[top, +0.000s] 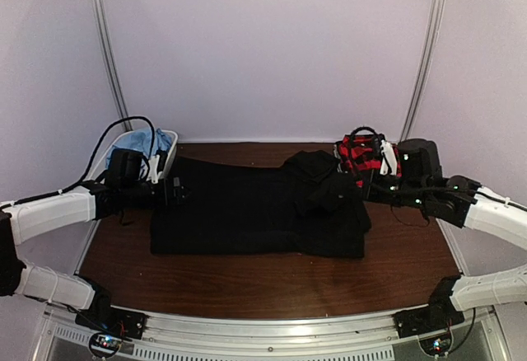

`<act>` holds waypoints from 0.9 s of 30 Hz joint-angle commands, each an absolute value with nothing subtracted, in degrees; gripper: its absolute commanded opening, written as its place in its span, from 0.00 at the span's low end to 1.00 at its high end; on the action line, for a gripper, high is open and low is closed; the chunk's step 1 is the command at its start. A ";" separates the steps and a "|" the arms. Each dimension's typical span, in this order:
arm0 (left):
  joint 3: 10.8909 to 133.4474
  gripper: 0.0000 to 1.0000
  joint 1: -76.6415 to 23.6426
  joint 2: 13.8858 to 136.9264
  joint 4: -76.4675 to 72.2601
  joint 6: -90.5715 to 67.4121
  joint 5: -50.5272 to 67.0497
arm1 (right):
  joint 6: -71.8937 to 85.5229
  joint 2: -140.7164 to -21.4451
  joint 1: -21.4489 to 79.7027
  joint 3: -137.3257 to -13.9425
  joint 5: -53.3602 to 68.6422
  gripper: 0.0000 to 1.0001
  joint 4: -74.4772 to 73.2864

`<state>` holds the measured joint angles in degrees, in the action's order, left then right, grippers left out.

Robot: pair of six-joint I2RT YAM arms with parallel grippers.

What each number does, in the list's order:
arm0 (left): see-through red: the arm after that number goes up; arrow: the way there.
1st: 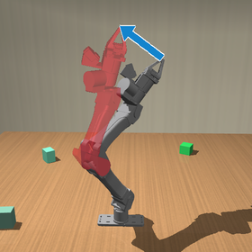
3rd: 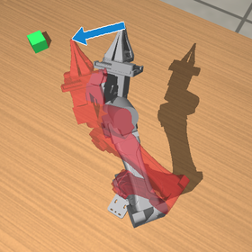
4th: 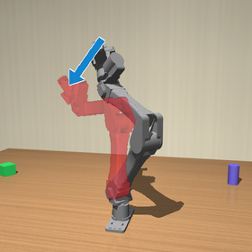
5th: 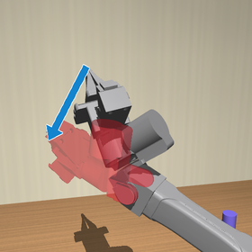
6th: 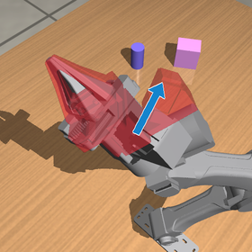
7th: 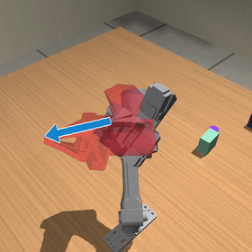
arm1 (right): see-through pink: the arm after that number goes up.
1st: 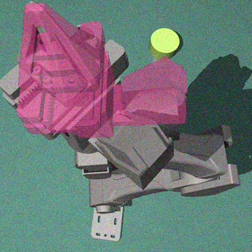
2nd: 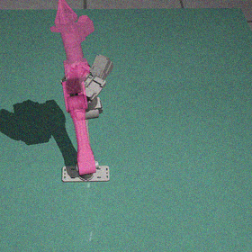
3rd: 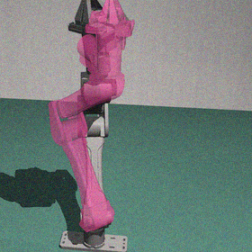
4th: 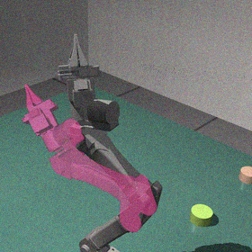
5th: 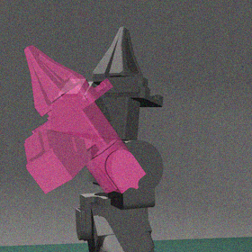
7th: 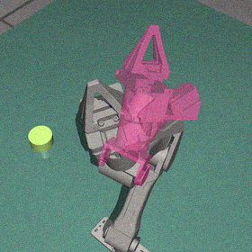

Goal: Fold and stack the long sleeve shirts
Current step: Pick up the sleeve from the center of the board.

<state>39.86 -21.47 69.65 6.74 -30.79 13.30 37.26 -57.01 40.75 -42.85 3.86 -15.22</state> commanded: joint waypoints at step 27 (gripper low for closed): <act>36.50 0.98 -26.53 77.83 4.07 -28.33 11.04 | 19.41 -81.21 24.61 -102.87 16.59 0.00 -37.87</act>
<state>37.93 -25.23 77.47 6.00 -28.95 14.79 19.86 -80.71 25.02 -102.00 14.55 -35.29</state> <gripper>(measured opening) 0.976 0.009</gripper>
